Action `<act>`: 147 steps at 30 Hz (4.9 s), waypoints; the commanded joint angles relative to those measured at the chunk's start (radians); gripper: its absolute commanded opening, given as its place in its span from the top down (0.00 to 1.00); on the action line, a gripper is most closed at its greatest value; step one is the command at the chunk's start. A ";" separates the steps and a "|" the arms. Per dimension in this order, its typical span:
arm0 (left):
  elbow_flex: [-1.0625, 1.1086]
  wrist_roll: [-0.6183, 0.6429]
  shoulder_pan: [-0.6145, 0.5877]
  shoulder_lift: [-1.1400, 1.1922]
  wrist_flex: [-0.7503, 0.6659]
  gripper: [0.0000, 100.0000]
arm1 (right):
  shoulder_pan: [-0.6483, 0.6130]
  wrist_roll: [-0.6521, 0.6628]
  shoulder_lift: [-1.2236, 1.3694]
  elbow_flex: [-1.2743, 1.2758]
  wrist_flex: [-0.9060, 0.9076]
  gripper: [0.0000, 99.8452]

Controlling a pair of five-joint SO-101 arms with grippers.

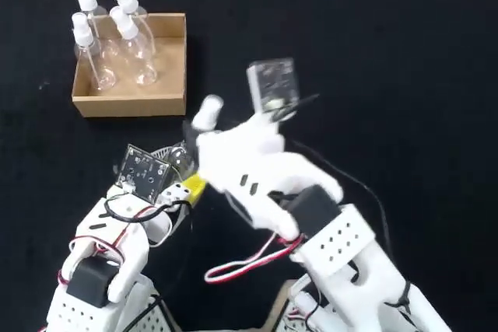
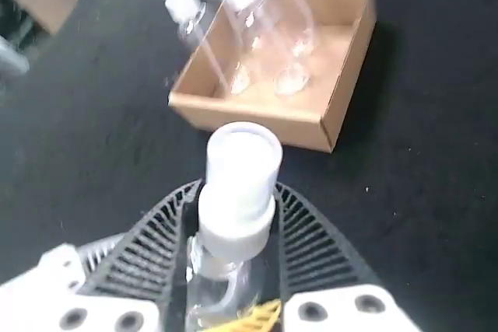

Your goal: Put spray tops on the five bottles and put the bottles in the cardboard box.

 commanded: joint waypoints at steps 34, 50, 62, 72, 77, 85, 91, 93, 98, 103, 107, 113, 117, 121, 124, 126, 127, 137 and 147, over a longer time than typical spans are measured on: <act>-0.013 0.011 -0.005 -0.008 -0.025 0.91 | -0.071 0.094 -0.101 0.041 -0.077 0.81; -0.013 0.012 -0.059 -0.008 -0.043 0.91 | -0.101 0.095 -0.107 0.035 -0.077 0.80; -0.013 0.012 -0.059 -0.008 -0.043 0.91 | -0.052 0.095 -0.231 0.008 -0.040 0.81; -0.007 0.012 -0.059 -0.008 -0.044 0.91 | 0.186 0.089 -0.335 -0.031 -0.071 0.90; -0.007 0.012 -0.058 -0.008 -0.044 0.91 | 0.199 0.094 -0.243 -0.042 -0.124 0.95; -0.004 0.012 -0.059 -0.008 -0.044 0.91 | 0.190 0.094 -0.002 -0.045 -0.247 0.93; -0.004 0.012 -0.053 -0.008 -0.044 0.91 | 0.112 0.094 0.031 -0.038 -0.241 0.93; -0.004 0.012 -0.058 -0.008 -0.044 0.91 | 0.107 0.094 0.027 -0.042 -0.241 0.93; -0.004 0.012 -0.053 -0.008 -0.044 0.91 | 0.091 0.095 0.027 -0.042 -0.209 0.93; -0.004 0.012 -0.051 -0.008 -0.044 0.91 | 0.018 0.178 0.028 -0.042 -0.169 0.93; -0.004 0.012 -0.051 -0.008 -0.044 0.91 | -0.028 0.236 0.027 -0.042 -0.169 0.93; -0.004 0.012 -0.051 -0.008 -0.044 0.91 | -0.018 0.236 0.027 -0.044 -0.175 0.93; -0.004 0.012 -0.051 -0.008 -0.044 0.91 | 0.012 0.236 0.025 -0.076 -0.166 0.93; -0.002 0.012 -0.058 -0.008 -0.044 0.91 | 0.086 0.233 -0.016 -0.202 -0.080 0.92; -0.005 0.012 -0.059 -0.008 -0.044 0.91 | 0.115 0.236 -0.061 -0.315 0.031 0.92; -0.008 0.012 -0.059 -0.008 -0.044 0.91 | 0.150 0.236 -0.085 -0.381 0.103 0.92; -0.008 0.012 -0.059 -0.008 -0.044 0.91 | 0.169 0.236 -0.094 -0.407 0.132 0.92; -0.018 0.012 -0.248 -0.005 -0.249 0.91 | 0.407 0.236 -0.122 -0.246 0.261 0.92; -0.010 0.069 -0.328 0.006 -0.483 0.91 | 0.405 0.229 -0.122 0.265 -0.160 0.93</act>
